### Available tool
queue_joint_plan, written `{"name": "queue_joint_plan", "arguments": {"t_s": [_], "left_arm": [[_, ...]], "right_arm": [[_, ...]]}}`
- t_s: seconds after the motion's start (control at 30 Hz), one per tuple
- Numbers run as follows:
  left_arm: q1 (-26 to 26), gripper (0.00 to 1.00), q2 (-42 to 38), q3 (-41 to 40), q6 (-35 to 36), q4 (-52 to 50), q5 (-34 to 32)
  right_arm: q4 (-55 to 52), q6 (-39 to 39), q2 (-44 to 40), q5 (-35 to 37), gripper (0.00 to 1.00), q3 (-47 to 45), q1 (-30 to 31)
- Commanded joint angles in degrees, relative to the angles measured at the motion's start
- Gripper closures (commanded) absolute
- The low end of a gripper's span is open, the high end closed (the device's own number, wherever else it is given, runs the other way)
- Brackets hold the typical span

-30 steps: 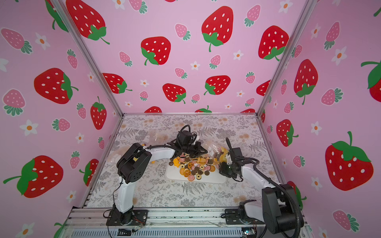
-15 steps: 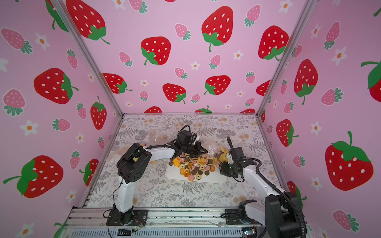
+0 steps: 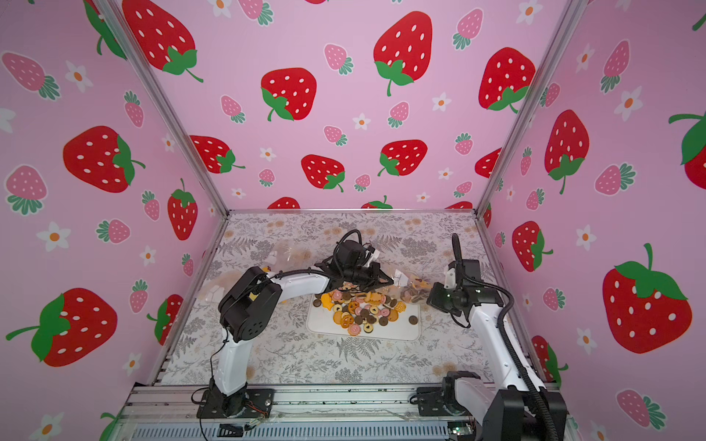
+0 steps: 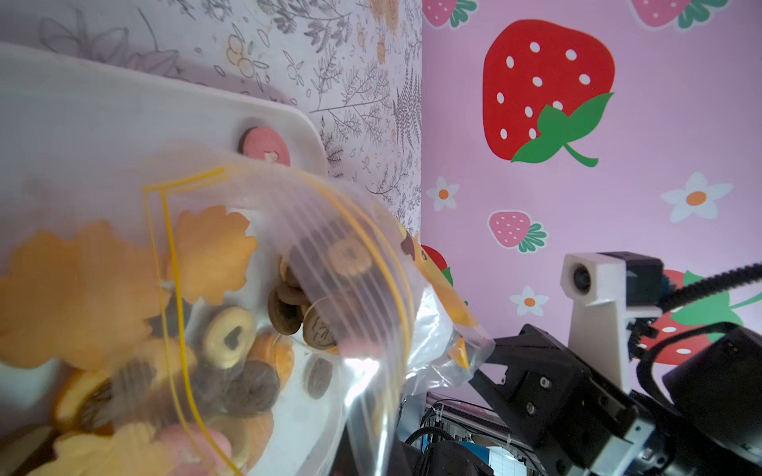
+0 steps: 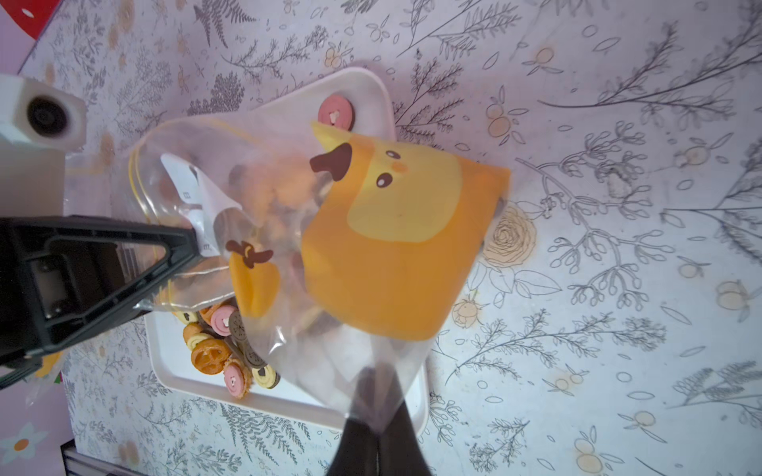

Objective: Pour cookies out of the ziploc bag
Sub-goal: 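Pour the cookies out of the ziploc bag onto the tray.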

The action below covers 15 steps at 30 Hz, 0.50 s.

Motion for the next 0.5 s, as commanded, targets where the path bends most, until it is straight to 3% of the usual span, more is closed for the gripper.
{"name": "queue_joint_plan", "arguments": {"t_s": [0.0, 0.47], "left_arm": [[-0.5, 1.00, -2.8, 1.8, 0.6, -1.4, 1.1], [-0.8, 1.00, -6.0, -1.1, 1.8, -2.9, 0.9]], "right_arm": [[-2.8, -3.1, 0.3, -1.8, 1.00, 2.9, -2.0], [-3.5, -3.9, 2.2, -3.3, 1.00, 8.5, -3.8]]}}
